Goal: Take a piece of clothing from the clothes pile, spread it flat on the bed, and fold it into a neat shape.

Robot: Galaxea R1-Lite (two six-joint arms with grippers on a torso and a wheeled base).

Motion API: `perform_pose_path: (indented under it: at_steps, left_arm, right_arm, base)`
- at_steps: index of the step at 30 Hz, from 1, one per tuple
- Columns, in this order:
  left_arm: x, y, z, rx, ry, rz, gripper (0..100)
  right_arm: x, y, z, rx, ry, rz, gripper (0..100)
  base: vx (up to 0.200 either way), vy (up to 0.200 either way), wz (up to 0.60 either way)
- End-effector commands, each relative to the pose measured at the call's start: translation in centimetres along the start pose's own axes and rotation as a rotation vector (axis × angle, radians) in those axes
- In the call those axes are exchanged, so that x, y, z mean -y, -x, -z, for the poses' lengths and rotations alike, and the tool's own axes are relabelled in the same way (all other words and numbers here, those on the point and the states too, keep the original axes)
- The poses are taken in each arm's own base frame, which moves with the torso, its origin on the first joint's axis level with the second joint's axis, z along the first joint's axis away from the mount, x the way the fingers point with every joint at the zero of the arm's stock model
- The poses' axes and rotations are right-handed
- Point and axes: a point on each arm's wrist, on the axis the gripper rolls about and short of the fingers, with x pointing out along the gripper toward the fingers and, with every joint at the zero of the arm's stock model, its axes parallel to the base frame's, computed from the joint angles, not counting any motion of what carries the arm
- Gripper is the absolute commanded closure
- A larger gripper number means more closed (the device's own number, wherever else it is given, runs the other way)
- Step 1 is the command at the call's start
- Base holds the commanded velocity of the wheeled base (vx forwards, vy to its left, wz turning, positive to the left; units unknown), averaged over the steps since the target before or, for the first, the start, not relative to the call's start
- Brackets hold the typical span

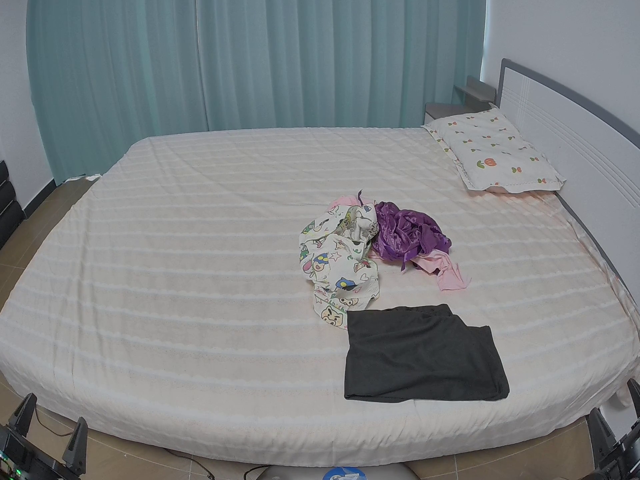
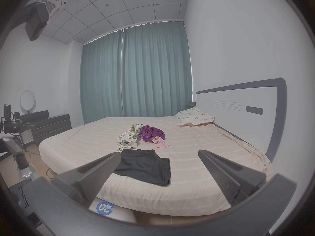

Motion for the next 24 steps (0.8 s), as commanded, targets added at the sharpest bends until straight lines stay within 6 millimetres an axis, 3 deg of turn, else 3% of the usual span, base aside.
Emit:
perform_pose_path:
  at_steps: [1,6,24]
  left_arm:
    - [-0.06,0.48,0.69,0.062,0.005,0.056,0]
    - [-0.07,0.49,0.71,0.062,0.014,0.051,0]
    - [-0.14,0.49,0.72,0.064,0.011,0.016,0]
  right_arm:
    - [-0.04,0.1,-0.04,0.01,0.018,-0.008,0]
    - [-0.19,0.01,0.08,0.017,0.078,-0.078,0]
    - [0.15,-0.21,0.58,0.009,0.033,0.066,0]
  base:
    - [0.0,0.0,0.0]
    - [0.0,0.0,0.0]
    - [0.0,0.0,0.0]
